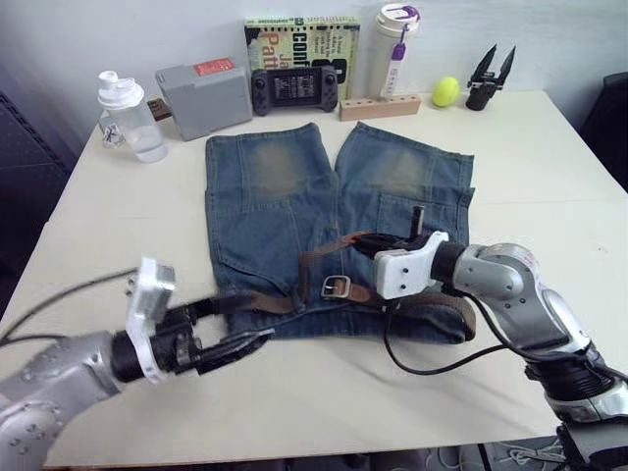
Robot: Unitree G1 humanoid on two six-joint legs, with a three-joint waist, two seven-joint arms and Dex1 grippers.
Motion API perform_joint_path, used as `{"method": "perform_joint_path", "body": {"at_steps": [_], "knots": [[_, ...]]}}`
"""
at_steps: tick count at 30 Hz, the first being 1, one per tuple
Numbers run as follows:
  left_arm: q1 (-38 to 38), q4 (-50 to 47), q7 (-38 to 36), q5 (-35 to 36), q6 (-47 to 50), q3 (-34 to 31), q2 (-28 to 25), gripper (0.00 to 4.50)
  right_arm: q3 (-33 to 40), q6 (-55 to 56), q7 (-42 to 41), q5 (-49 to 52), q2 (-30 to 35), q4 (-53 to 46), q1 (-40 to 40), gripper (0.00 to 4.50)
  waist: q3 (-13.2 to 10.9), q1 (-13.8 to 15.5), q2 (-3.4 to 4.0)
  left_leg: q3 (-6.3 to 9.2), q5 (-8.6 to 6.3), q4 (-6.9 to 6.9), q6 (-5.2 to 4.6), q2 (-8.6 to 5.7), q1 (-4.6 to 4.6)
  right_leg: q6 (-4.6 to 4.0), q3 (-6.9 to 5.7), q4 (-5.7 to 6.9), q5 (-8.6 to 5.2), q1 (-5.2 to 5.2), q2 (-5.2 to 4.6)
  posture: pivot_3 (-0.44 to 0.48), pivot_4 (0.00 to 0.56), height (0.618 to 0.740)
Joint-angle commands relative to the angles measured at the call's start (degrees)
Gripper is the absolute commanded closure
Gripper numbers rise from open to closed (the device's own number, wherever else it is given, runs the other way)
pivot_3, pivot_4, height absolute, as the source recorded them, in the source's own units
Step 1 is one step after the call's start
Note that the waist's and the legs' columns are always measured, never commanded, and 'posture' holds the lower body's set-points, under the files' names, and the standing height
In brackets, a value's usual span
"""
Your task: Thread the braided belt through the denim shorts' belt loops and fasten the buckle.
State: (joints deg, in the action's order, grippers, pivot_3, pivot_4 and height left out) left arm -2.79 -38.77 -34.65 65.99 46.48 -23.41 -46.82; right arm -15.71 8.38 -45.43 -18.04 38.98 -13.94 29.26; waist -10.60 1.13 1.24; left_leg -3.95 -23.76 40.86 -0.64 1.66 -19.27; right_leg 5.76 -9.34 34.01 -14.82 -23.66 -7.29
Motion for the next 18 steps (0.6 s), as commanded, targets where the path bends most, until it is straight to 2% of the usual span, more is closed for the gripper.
{"method": "perform_joint_path", "body": {"at_steps": [1, 4, 6, 12, 18], "knots": [[6.30, 2.65, 4.28, -11.81, -3.60, 6.81, -0.05, 0.16, -0.58, -0.24, -0.49, -0.58, -0.98, -1.76, 1.48, 4.50, -0.01, 0.01, 0.01, -0.03, 0.00, -0.04, 0.00, -0.04, 0.04, 0.00, -0.03, 0.01, 0.00, 0.00, 0.01, 0.000, 0.150, 0.726], [12.98, 4.96, 7.37, -24.39, -8.27, 16.05, 1.87, 0.16, -1.75, -1.39, -1.58, -0.88, -1.86, -2.26, 2.21, 4.50, -0.02, -0.13, -0.02, -0.12, 0.00, -0.08, 0.01, 0.00, 0.00, 0.02, -0.04, -0.05, 0.01, -0.02, 0.11, 0.000, 0.150, 0.726], [14.76, 5.78, 7.79, -33.29, -12.69, 22.29, 2.37, 0.16, -2.31, -2.40, -2.07, -1.16, -2.45, -2.56, 2.81, 4.50, -0.03, -0.24, -0.04, -0.42, 0.00, -0.11, 0.01, 0.00, 0.00, 0.02, -0.04, -0.06, 0.01, -0.03, 0.13, 0.000, 0.150, 0.726], [14.68, 7.56, 10.93, -42.11, -18.64, 26.90, 10.00, 0.16, -2.19, -4.21, -2.49, -1.57, -3.48, -3.24, 3.49, 4.50, -0.04, -1.05, -0.05, -0.63, 0.00, -0.23, 0.01, 0.09, 0.02, 0.02, 0.03, -0.08, 0.01, -0.09, 0.19, 0.000, 0.150, 0.726], [14.35, 11.13, 11.07, -48.64, -22.20, 28.42, 12.92, 0.16, -1.79, -5.46, -2.49, -1.32, -4.21, -3.95, 3.61, 4.50, -0.04, -1.14, -0.06, -0.64, 0.00, -0.24, 0.01, 0.12, 0.03, 0.02, 0.04, -0.07, 0.01, -0.10, 0.19, 0.000, 0.150, 0.726]]}}
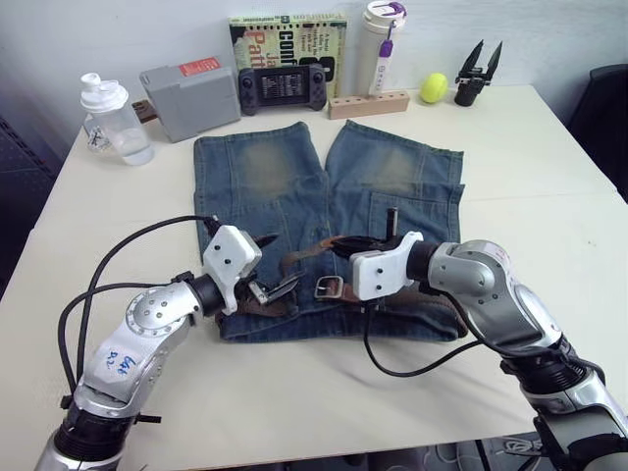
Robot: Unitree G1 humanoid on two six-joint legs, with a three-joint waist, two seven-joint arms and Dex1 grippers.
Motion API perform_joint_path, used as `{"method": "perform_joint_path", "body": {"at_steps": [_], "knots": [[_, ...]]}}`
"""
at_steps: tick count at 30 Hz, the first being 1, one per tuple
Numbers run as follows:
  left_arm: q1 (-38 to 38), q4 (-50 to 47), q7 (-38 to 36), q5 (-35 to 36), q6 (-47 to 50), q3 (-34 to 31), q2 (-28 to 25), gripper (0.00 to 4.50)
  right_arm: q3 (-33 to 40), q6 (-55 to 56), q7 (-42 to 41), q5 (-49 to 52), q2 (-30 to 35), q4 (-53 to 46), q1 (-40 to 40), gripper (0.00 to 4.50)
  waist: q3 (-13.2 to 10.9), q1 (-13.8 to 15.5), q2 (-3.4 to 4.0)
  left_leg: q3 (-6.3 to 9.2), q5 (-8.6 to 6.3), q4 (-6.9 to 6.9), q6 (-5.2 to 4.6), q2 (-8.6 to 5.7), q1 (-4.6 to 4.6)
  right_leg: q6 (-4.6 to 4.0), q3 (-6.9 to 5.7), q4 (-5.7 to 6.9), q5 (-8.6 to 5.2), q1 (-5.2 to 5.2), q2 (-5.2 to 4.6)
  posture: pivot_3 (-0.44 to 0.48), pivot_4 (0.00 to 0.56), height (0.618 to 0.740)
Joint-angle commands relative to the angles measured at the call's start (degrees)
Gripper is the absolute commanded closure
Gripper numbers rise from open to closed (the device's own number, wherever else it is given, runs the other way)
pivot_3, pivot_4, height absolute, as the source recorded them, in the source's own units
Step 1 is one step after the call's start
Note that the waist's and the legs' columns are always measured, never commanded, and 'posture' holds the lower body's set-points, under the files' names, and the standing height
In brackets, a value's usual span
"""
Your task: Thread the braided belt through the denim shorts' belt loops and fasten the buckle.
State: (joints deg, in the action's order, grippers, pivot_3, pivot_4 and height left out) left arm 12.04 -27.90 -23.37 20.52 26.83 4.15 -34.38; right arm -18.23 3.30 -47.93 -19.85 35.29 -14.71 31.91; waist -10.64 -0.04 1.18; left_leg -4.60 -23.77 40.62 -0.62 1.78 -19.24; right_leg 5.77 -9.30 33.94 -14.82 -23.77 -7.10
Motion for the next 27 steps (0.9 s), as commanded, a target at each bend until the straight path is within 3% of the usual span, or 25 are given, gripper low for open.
{"method": "perform_joint_path", "body": {"at_steps": [1, 4, 5, 7, 14, 16, 18, 19, 22, 26, 27], "knots": [[-0.54, 0.57, -0.55, -3.92, -3.03, 1.07, 0.69, 0.16, 0.73, -0.51, 0.01, 0.54, -0.59, -3.27, 0.96, 4.50, 0.00, 0.07, 0.00, 0.00, 0.00, 0.00, 0.00, -0.01, 0.00, 0.00, 0.00, 0.00, 0.00, 0.00, -0.01, 0.000, 0.150, 0.726], [-0.60, 1.41, -0.78, -4.23, -4.46, 0.63, 2.65, 0.16, 0.71, -1.07, -0.16, 0.80, -0.79, -3.74, 0.80, 4.50, 0.00, 0.13, 0.00, 0.01, 0.00, 0.01, 0.00, -0.02, -0.01, 0.01, 0.00, 0.00, 0.00, 0.00, -0.04, 0.000, 0.150, 0.726], [-0.65, 1.53, -0.91, -4.41, -4.87, 0.51, 3.11, 0.69, 0.69, -1.18, -0.21, 0.83, -0.81, -3.86, 0.75, 4.50, 0.00, 0.12, 0.00, 0.01, 0.00, 0.02, 0.00, -0.02, -0.01, 0.01, 0.00, 0.00, 0.00, 0.00, -0.05, 0.000, 0.150, 0.726], [-0.78, 1.74, -1.45, -4.48, -5.26, 0.36, 3.91, 1.24, 0.71, -1.42, -0.31, 1.00, -0.94, -4.03, 0.72, 4.50, 0.00, 0.05, 0.00, 0.02, 0.00, 0.02, 0.00, -0.02, -0.01, 0.01, 0.00, 0.02, 0.00, 0.00, -0.05, 0.000, 0.150, 0.726], [-1.77, 2.93, -2.50, -5.41, -6.59, 0.45, 6.46, 4.31, 0.96, -2.57, -0.42, 1.48, -1.18, -4.75, 0.31, 4.50, 0.00, 0.09, 0.00, 0.02, 0.00, 0.04, 0.00, -0.02, -0.01, 0.01, -0.02, 0.03, 0.00, 0.00, -0.06, 0.000, 0.150, 0.726], [-2.22, 3.52, -2.69, -5.87, -7.78, 0.27, 7.21, 4.45, 1.14, -3.18, -0.49, 2.16, -1.49, -4.93, 0.15, 4.50, 0.00, 0.06, 0.00, 0.03, 0.00, 0.04, 0.00, -0.02, -0.01, 0.01, -0.02, 0.04, 0.01, 0.00, -0.06, 0.000, 0.150, 0.726], [-2.57, 4.02, -2.74, -5.45, -9.01, -0.17, 8.29, 4.50, 1.30, -3.65, -0.54, 2.71, -1.70, -5.06, 0.00, 3.72, 0.00, 0.02, 0.00, 0.03, 0.00, 0.03, -0.01, -0.02, 0.00, 0.01, -0.01, 0.04, 0.00, 0.00, -0.06, 0.000, 0.150, 0.726], [-2.86, 4.36, -2.84, -5.57, -9.66, -0.23, 8.60, 4.50, 1.46, -4.18, -0.73, 3.34, -1.85, -5.18, -0.15, 3.56, 0.00, 0.01, 0.00, 0.03, 0.00, 0.03, 0.00, -0.01, 0.00, 0.01, -0.02, 0.04, 0.01, 0.00, -0.06, 0.000, 0.150, 0.726], [-3.67, 5.32, -2.88, -6.36, -10.76, -0.25, 9.17, 4.50, 2.60, -7.07, -1.37, 6.10, -2.36, -6.07, -0.97, 2.31, 0.00, 0.08, -0.01, 0.04, 0.00, 0.04, 0.00, -0.01, 0.00, 0.01, -0.03, 0.05, 0.01, 0.00, -0.06, 0.000, 0.150, 0.726], [-4.24, 5.69, -2.84, -6.58, -10.74, -0.55, 9.55, 4.50, 6.55, -15.34, -3.71, 13.03, -1.54, -10.01, -3.57, 0.21, 0.00, 0.39, -0.01, 0.06, 0.00, 0.07, -0.01, -0.04, -0.03, 0.01, -0.04, 0.05, 0.01, 0.01, -0.10, 0.000, 0.150, 0.726], [-4.40, 5.65, -2.65, -6.46, -10.38, -0.77, 9.74, 4.50, 7.39, -17.75, -4.95, 14.98, -0.74, -11.77, -5.03, 0.02, 0.00, 0.43, -0.01, 0.08, 0.00, 0.08, -0.01, -0.04, -0.03, 0.01, -0.05, 0.06, 0.01, 0.01, -0.10, 0.000, 0.150, 0.726]]}}
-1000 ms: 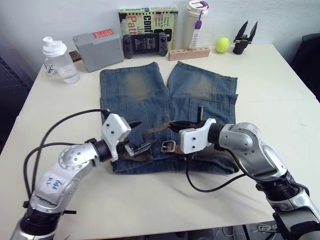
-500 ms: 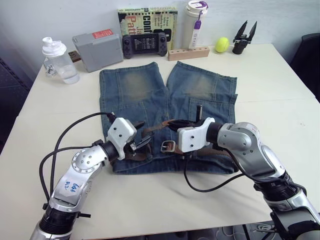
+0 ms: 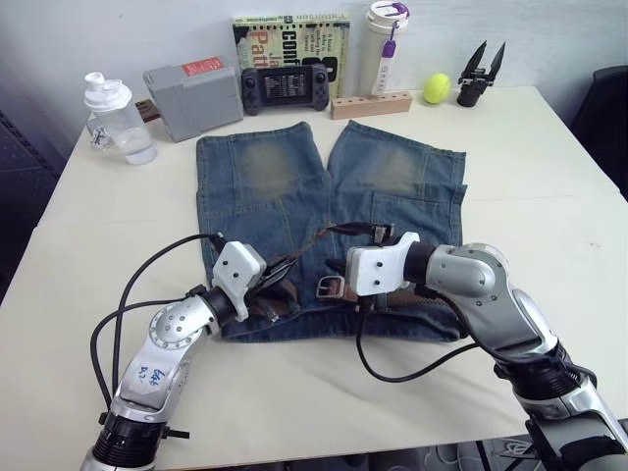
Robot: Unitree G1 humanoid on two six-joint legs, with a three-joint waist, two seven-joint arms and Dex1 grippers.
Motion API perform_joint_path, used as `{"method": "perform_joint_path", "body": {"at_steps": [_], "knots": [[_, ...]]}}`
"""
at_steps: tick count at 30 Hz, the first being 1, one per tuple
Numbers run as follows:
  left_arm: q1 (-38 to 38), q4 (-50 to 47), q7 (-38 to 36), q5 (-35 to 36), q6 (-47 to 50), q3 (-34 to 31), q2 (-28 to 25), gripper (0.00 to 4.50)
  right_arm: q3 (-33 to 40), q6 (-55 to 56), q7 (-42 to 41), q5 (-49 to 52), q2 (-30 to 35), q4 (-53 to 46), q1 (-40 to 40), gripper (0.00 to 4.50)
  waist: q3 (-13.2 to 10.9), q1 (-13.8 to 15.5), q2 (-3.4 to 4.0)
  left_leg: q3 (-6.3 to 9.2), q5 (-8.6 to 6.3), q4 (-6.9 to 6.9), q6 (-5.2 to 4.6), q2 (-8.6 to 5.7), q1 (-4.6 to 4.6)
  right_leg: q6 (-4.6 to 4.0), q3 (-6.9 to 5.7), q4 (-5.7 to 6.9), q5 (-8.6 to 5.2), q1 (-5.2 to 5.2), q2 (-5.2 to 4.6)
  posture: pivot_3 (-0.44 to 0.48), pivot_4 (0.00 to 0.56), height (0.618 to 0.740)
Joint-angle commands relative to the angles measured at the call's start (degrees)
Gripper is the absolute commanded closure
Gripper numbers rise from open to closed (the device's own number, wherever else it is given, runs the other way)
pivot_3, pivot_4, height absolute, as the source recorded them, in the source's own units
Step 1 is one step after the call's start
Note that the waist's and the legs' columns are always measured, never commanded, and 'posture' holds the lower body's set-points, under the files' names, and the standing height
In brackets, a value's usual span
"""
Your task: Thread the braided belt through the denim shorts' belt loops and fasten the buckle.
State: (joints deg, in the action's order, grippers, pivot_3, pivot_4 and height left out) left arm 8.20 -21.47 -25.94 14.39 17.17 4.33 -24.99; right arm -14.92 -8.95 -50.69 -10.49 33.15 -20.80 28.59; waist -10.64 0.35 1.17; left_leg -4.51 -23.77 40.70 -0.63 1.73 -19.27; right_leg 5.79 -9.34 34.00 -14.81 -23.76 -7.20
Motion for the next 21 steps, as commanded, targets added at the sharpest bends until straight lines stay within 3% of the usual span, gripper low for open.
{"method": "perform_joint_path", "body": {"at_steps": [1, 8, 16, 21], "knots": [[-0.66, -0.83, 0.06, -0.37, -0.61, -1.11, 0.44, 4.50, 4.33, -7.42, -3.57, 7.01, 2.59, -7.57, -3.65, 0.02, 0.00, 0.10, 0.00, -0.01, 0.00, 0.01, -0.01, 0.00, -0.01, 0.00, 0.01, 0.00, 0.00, 0.00, 0.00, 0.000, 0.150, 0.726], [0.69, -2.19, 0.88, 1.74, 1.52, -3.59, 1.54, 4.50, 0.39, -10.10, -2.02, 4.71, 5.11, -11.00, -13.05, 0.02, 0.01, 0.46, -0.02, 0.01, -0.01, 0.03, -0.01, 0.01, 0.05, 0.00, 0.04, 0.05, 0.00, 0.01, 0.00, 0.000, 0.150, 0.726], [3.66, -5.89, 0.72, 4.03, 5.99, -5.64, 1.29, 4.50, -2.09, -13.38, 7.60, -1.85, 0.44, -5.82, -13.70, 0.02, 0.01, 0.77, -0.02, 0.00, -0.01, 0.15, -0.01, 0.00, 0.00, 0.00, 0.03, 0.08, 0.00, 0.01, 0.00, 0.000, 0.150, 0.726], [3.95, -7.21, 0.89, 4.52, 7.69, -6.06, 1.40, 4.50, -2.79, -14.71, 9.02, -2.72, -0.14, -5.05, -14.16, 0.02, 0.02, 0.92, -0.03, 0.01, -0.01, 0.19, -0.01, 0.00, 0.02, 0.00, 0.03, 0.10, 0.00, 0.04, 0.00, 0.000, 0.150, 0.726]]}}
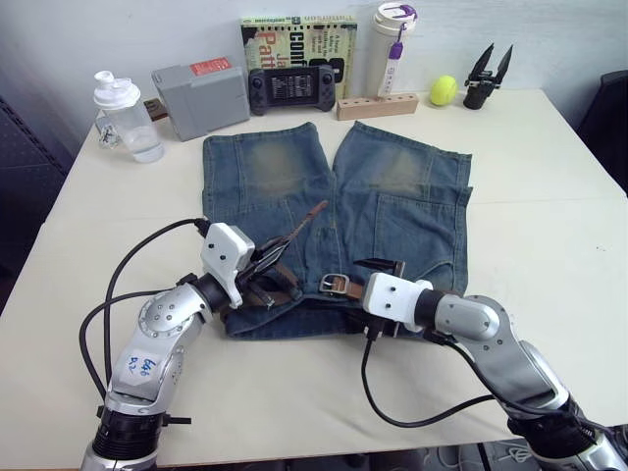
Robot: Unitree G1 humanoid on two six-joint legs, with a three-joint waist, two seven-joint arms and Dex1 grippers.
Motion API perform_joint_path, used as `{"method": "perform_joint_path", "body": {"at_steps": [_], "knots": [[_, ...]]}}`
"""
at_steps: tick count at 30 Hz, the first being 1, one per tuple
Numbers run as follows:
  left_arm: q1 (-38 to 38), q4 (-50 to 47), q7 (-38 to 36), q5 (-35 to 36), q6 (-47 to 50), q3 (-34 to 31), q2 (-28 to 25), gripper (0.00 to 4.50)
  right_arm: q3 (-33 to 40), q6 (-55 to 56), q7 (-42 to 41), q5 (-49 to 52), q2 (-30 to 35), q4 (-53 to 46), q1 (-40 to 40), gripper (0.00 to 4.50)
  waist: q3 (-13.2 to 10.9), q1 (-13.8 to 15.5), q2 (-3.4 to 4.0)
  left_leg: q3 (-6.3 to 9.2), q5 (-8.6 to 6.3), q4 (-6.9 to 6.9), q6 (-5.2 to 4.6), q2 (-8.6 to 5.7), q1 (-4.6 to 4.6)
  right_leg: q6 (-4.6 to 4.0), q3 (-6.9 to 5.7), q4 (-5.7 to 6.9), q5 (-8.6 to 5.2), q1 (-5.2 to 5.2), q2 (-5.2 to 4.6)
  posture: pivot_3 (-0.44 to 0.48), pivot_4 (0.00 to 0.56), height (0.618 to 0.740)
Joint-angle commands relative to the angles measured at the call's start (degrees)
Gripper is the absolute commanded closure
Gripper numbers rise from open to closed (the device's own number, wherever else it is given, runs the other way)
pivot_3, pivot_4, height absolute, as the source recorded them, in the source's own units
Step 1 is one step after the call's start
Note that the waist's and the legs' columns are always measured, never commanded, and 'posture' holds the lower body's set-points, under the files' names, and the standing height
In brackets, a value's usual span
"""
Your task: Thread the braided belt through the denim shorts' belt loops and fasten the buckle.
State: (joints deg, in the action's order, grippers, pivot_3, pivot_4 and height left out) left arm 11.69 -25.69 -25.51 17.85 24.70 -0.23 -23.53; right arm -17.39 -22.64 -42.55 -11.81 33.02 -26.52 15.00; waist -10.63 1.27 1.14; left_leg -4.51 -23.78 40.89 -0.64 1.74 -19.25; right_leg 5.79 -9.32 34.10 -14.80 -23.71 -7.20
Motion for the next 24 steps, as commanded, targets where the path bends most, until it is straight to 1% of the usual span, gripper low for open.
{"method": "perform_joint_path", "body": {"at_steps": [1, 2, 4, 5, 6, 8, 9, 10, 11, 12, 13, 14, 16, 18, 21, 24], "knots": [[0.52, -3.06, 0.45, 1.13, 0.40, -1.59, -0.02, 4.50, -0.07, -1.90, 1.28, -0.95, -0.51, 0.76, -0.55, 0.02, 0.00, 0.00, 0.00, 0.00, 0.00, 0.00, 0.00, 0.00, 0.00, 0.00, 0.00, 0.00, 0.00, 0.00, 0.00, 0.000, 0.150, 0.726], [0.56, -3.12, 0.44, 1.17, 0.61, -1.67, 0.01, 4.50, 0.12, -2.57, 1.60, -0.59, -0.88, 0.82, -0.54, 0.02, 0.00, -0.01, 0.00, 0.00, 0.00, 0.00, 0.00, 0.00, 0.00, 0.00, 0.00, 0.00, 0.00, 0.00, 0.00, 0.000, 0.150, 0.726], [0.35, -3.24, 0.38, 1.14, 0.93, -1.79, 0.02, 4.50, 0.50, -5.28, 1.70, 0.33, -1.55, 0.53, -0.72, 0.53, 0.00, -0.03, 0.00, 0.00, 0.00, -0.01, 0.00, 0.00, 0.00, 0.00, 0.00, 0.00, 0.00, 0.00, 0.01, 0.000, 0.150, 0.726], [0.27, -3.25, 0.34, 1.09, 1.02, -1.83, 0.03, 4.50, 0.51, -6.24, 1.62, 0.51, -1.65, 0.38, -0.75, 1.01, 0.00, -0.01, 0.00, -0.01, 0.00, 0.00, 0.00, 0.00, 0.00, 0.00, -0.01, 0.00, 0.00, 0.00, 0.01, 0.000, 0.150, 0.726], [0.14, -3.30, 0.27, 1.03, 1.09, -1.83, 0.01, 4.50, 0.63, -7.89, 1.40, 0.95, -1.82, 0.02, -0.94, 1.18, 0.00, 0.01, 0.00, -0.01, 0.00, 0.00, 0.00, 0.00, 0.00, 0.00, 0.00, 0.00, 0.00, 0.00, 0.01, 0.000, 0.150, 0.726], [0.07, -3.36, 0.20, 0.97, 1.24, -1.88, 0.04, 4.50, 0.80, -10.70, 1.26, 1.35, -1.99, -0.66, -1.17, 2.14, 0.00, 0.07, 0.00, -0.01, 0.00, 0.00, 0.00, 0.00, -0.01, 0.00, -0.01, 0.00, 0.00, 0.00, 0.01, 0.000, 0.150, 0.726], [0.10, -3.38, 0.20, 0.96, 1.35, -1.92, 0.03, 4.50, 0.93, -12.24, 1.30, 1.50, -2.00, -1.07, -1.22, 2.53, 0.00, 0.06, 0.00, -0.01, 0.00, 0.00, 0.00, 0.00, -0.02, 0.00, -0.01, 0.00, 0.00, -0.01, 0.01, 0.000, 0.150, 0.726], [0.14, -3.39, 0.21, 0.96, 1.44, -1.96, 0.04, 4.50, 0.98, -13.26, 1.39, 1.59, -1.96, -1.37, -1.20, 3.04, 0.00, 0.05, 0.00, 0.00, 0.00, 0.00, 0.00, 0.00, -0.01, 0.00, 0.00, -0.01, 0.00, -0.01, 0.01, 0.000, 0.150, 0.726], [0.20, -3.39, 0.23, 0.95, 1.54, -1.99, 0.03, 4.50, 1.33, -15.06, 1.55, 2.11, -2.30, -1.88, -1.10, 3.41, 0.00, 0.06, 0.00, 0.00, 0.00, 0.00, 0.00, 0.00, -0.01, 0.00, 0.00, 0.00, 0.00, 0.00, 0.01, 0.000, 0.150, 0.726], [0.24, -3.40, 0.23, 0.93, 1.62, -2.00, 0.03, 4.50, 1.53, -16.33, 1.71, 2.55, -2.51, -2.27, -0.97, 3.97, 0.00, 0.07, 0.00, 0.00, 0.00, 0.00, 0.00, 0.00, -0.01, 0.00, 0.00, 0.00, 0.00, 0.00, 0.01, 0.000, 0.150, 0.726], [0.27, -3.46, 0.23, 0.95, 1.75, -2.01, 0.03, 4.50, 1.56, -17.33, 1.82, 2.83, -2.63, -2.63, -0.75, 4.27, 0.00, 0.08, 0.00, 0.00, 0.00, 0.00, 0.00, 0.00, -0.01, 0.00, 0.00, 0.00, 0.00, 0.00, 0.01, 0.000, 0.150, 0.726], [0.29, -3.51, 0.22, 0.96, 1.84, -2.01, 0.02, 4.50, 1.51, -18.04, 1.94, 3.04, -2.64, -2.91, -0.58, 4.43, 0.00, 0.08, 0.00, 0.01, 0.00, 0.00, 0.00, -0.01, -0.01, 0.00, 0.00, 0.00, 0.00, 0.00, 0.01, 0.000, 0.150, 0.726], [0.18, -3.49, -0.33, 0.20, 2.12, -1.19, -0.79, 4.50, 1.90, -20.52, 2.61, 4.10, -3.69, -3.61, 0.49, 4.43, 0.00, 0.07, 0.00, 0.01, 0.00, 0.00, 0.00, -0.01, -0.01, 0.00, 0.00, 0.00, 0.00, 0.00, 0.00, 0.000, 0.150, 0.726], [-0.51, -3.86, -2.39, -0.53, 2.72, 0.78, -2.61, 4.50, 2.58, -24.60, 3.33, 5.62, -5.48, -4.39, 1.91, 4.43, 0.00, -0.01, 0.00, 0.00, 0.00, 0.00, 0.00, 0.00, -0.01, 0.00, 0.00, 0.00, 0.00, -0.01, 0.01, 0.000, 0.150, 0.726], [-2.82, -5.78, -7.00, 1.50, 3.24, 2.73, -5.37, 4.50, 3.19, -29.18, 4.40, 6.94, -6.90, -5.05, 3.38, 4.43, 0.00, -0.19, 0.00, 0.00, 0.00, -0.03, 0.00, 0.00, -0.01, 0.00, 0.01, 0.00, 0.00, -0.03, 0.02, 0.000, 0.150, 0.726], [-4.11, -7.05, -9.86, 3.73, 4.49, 2.92, -6.79, 4.50, 3.40, -31.73, 5.55, 7.76, -7.28, -5.25, 4.26, 4.43, 0.00, -0.10, 0.00, 0.00, 0.00, -0.04, 0.01, 0.00, -0.03, -0.01, 0.00, -0.02, 0.00, -0.04, 0.02, 0.000, 0.150, 0.726]]}}
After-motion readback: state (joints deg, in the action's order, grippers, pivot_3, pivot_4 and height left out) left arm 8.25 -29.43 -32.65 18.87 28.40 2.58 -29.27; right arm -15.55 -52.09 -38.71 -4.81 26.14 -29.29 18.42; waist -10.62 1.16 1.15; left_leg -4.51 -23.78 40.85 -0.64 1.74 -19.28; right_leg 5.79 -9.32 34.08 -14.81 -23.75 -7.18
